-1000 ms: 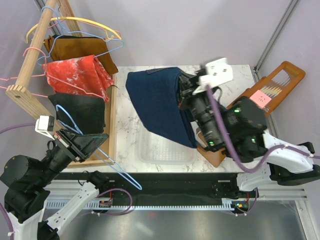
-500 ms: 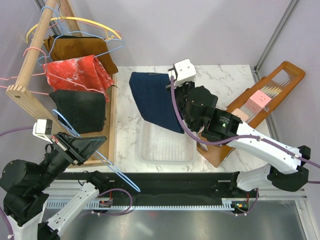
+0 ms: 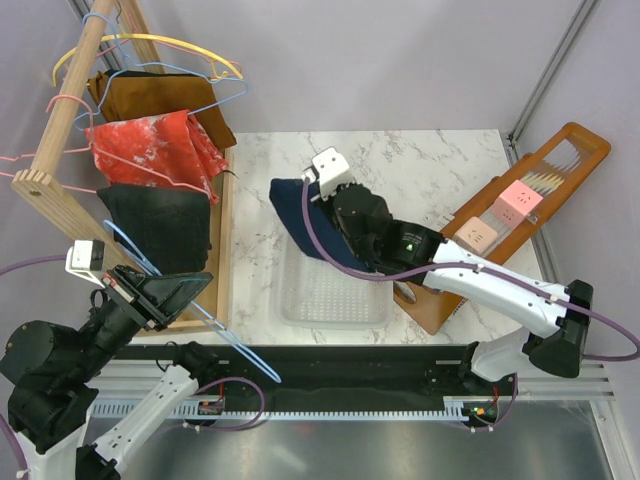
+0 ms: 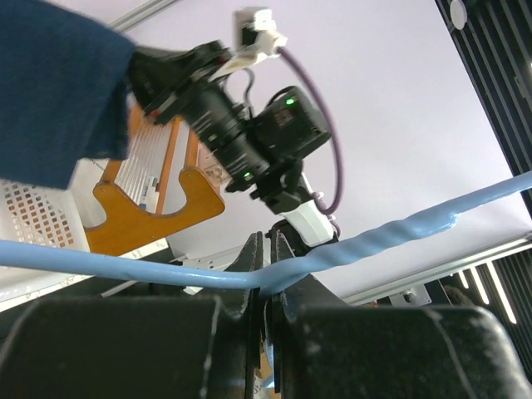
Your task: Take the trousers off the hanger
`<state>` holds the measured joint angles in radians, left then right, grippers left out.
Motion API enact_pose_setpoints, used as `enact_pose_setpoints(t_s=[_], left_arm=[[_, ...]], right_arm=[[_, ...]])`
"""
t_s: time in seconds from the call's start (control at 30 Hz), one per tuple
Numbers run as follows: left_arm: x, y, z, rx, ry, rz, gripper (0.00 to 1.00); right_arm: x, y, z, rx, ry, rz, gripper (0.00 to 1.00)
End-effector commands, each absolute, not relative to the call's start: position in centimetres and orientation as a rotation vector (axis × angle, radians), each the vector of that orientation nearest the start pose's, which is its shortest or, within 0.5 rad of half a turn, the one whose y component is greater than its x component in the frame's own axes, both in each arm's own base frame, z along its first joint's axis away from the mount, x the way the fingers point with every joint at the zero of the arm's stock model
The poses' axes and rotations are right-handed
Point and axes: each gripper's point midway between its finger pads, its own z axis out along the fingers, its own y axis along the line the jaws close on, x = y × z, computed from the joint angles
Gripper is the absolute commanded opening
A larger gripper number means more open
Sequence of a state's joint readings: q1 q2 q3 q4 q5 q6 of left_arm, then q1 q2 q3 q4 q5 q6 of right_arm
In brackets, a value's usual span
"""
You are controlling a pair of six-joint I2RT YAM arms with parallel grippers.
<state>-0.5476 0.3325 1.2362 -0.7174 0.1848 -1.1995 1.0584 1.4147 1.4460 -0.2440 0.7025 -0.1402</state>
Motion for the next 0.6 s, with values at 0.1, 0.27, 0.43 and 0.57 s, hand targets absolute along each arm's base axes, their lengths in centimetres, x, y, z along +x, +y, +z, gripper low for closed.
enact_pose_setpoints(t_s=[0.1,0.27,0.43,0.57], left_arm=[[6.1,-11.6,45.8,-0.39,1.539,-1.568,0.02],[6.1,-11.3,46.1,-0.397,1.522,-1.56,0.02],[5.9,-11.1,46.1,-0.396,1.513,-1.562,0.02],[5.8,-11.0,46.0,-0.401,1.507,-1.565,0.02]], right_arm=[[25.7,37.1,30.0,-0.573,1.764,0.382,0.0],[21.5,40.6,25.9,-0.712,1.857,0.486,0.0],[18.7,41.0,21.7,-0.775,1.998,0.585,0.06],[18.5,39.4,20.1,-0.774,2.043,0.529,0.15]])
